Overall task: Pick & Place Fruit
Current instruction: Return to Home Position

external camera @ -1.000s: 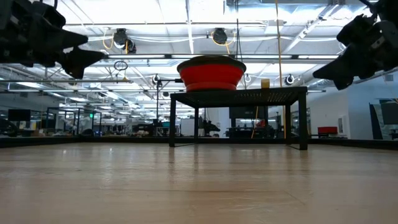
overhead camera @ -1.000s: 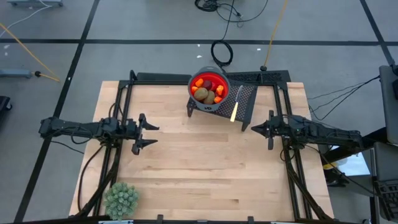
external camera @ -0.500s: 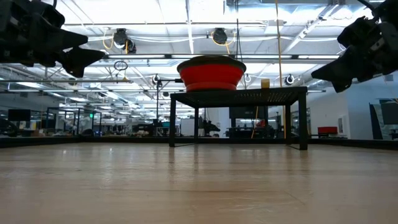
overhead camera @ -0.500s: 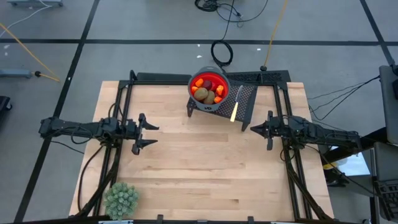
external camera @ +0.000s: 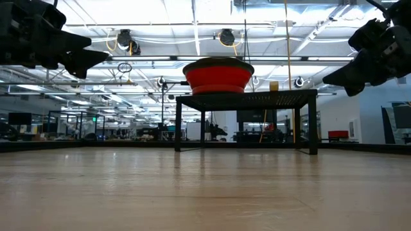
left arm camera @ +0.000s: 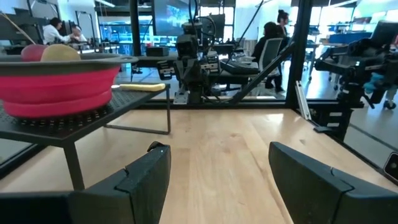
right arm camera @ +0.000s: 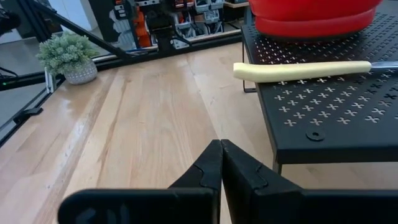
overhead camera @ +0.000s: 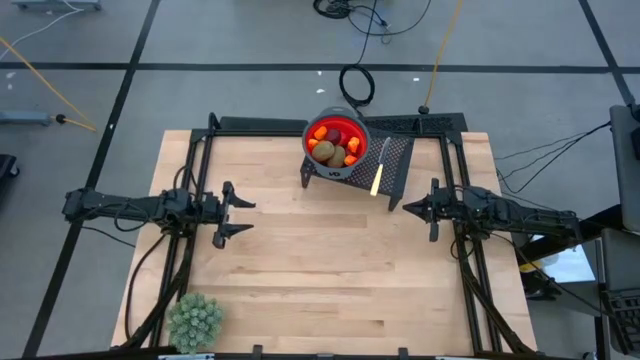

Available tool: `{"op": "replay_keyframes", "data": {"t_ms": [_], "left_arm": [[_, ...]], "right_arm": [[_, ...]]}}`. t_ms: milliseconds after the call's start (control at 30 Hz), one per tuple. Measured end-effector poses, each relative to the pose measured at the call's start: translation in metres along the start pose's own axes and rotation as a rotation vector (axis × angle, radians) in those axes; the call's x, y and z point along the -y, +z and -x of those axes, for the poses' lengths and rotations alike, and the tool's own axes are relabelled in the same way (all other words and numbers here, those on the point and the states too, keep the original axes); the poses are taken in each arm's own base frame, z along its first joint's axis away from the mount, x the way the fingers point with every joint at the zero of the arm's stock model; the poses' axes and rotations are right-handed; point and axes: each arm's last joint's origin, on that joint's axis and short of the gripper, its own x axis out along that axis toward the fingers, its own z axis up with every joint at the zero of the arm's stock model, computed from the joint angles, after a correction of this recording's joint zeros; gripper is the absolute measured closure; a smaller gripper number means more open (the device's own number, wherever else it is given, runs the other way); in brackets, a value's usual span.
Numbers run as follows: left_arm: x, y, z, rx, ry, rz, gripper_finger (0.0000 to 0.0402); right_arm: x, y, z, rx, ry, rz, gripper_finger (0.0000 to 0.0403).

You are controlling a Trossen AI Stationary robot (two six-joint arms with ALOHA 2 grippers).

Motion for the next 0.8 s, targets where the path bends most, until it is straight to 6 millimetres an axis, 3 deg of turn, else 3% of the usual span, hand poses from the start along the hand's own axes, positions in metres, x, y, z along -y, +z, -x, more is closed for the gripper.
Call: {"op": "replay_keyframes", "data": {"t_ms": [433, 800], "left_arm": [[0.000, 0.000, 0.000, 0.001, 0.000, 0.014, 0.0131], [0.000, 0.001, 0.000, 0.001, -0.001, 0.014, 0.0131]], "right_arm": [[0.000, 0.000, 0.000, 0.006, 0.001, -0.014, 0.0403], [-0.002, 0.016, 0.001, 0.175, 0.030, -0.019, 0.0403]]}}
